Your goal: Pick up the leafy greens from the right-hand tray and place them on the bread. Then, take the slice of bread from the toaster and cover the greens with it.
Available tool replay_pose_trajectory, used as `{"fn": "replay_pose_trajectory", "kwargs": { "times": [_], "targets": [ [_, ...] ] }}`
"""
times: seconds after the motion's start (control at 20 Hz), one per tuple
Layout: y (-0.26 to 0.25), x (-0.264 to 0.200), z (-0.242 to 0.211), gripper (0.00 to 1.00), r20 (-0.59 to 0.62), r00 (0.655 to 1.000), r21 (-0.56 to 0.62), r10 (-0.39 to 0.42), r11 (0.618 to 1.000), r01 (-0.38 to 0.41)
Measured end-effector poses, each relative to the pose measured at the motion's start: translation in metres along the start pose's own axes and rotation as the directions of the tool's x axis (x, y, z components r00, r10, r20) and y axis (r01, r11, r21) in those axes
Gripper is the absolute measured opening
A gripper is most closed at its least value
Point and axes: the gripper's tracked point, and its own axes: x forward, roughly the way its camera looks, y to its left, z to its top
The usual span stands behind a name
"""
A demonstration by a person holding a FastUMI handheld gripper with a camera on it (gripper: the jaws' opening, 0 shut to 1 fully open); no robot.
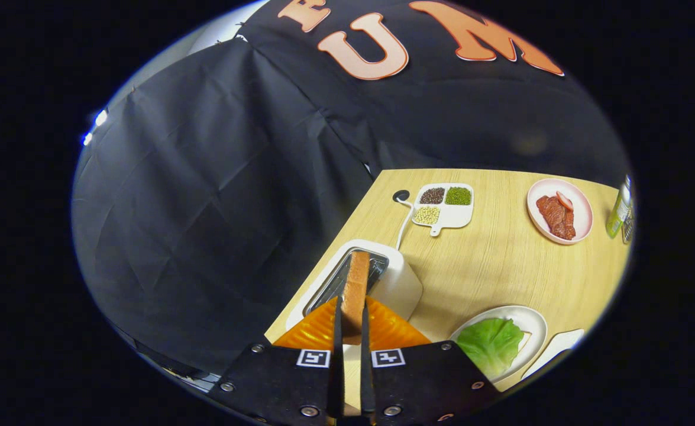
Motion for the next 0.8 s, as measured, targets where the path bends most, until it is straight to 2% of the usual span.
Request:
{"fn": "replay_pose_trajectory", "kwargs": {
  "times": [0.1, 0.3, 0.5, 0.8],
  "targets": [
    [-0.005, -0.011, -0.001, 0.11, 0.021, 1.000, 0.013, 0.016, 1.000, -0.016],
    [-0.034, -0.026, -0.006, 0.11, 0.044, 0.999, 0.027, -0.019, 0.999, 0.018],
    [-0.061, -0.033, -0.016, 0.11, 0.045, 0.999, 0.074, -0.023, 0.997, 0.019],
    [-0.098, -0.038, -0.045, 0.11, 0.035, 0.998, 0.115, -0.049, 0.992, 0.045]
  ]
}}
